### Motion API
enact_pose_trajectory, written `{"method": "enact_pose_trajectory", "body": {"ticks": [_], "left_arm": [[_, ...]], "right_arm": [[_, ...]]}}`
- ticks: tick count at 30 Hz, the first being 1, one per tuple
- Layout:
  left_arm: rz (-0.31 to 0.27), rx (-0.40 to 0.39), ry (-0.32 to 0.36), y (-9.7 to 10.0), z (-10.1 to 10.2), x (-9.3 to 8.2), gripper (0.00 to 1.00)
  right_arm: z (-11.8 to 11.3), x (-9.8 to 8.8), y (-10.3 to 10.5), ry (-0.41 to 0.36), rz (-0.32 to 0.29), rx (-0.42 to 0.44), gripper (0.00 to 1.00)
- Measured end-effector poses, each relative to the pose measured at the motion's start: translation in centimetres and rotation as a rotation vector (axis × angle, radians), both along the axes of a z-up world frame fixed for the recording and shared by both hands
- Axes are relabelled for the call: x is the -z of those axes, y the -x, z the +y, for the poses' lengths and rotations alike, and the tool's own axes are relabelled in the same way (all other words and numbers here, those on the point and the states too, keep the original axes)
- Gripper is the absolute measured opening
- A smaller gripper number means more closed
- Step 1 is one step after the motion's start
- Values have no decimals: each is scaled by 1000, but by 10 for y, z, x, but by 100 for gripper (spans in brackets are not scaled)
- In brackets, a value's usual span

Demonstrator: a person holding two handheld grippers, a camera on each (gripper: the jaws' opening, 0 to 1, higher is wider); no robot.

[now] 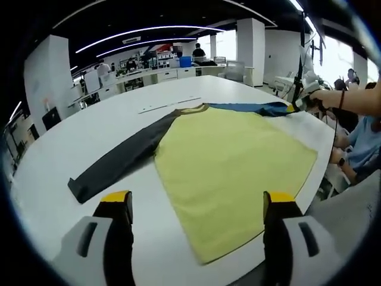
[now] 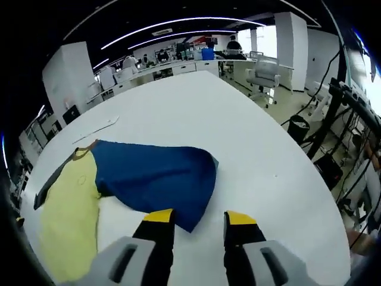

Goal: Fold the garment on the visible template until the final outline fits inside the template.

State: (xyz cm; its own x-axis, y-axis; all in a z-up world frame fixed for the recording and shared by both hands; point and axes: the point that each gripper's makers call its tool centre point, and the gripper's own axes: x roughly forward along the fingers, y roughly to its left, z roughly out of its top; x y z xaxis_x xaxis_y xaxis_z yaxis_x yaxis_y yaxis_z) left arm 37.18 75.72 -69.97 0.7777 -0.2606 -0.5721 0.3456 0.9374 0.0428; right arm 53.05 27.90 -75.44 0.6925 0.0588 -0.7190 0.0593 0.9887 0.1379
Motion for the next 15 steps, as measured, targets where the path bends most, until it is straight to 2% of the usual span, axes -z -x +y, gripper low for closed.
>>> {"method": "enact_pose_trajectory", "body": {"ticks": [5, 9, 15], "left_arm": [[0, 2, -6, 0, 0, 0, 87], [0, 0, -7, 1, 0, 0, 87], [0, -3, -9, 0, 1, 0, 87]], "right_arm": [[2, 2, 1, -14, -1, 19, 15], [2, 3, 1, -15, 1, 21, 1], [-2, -2, -1, -6, -21, 9, 0]]}}
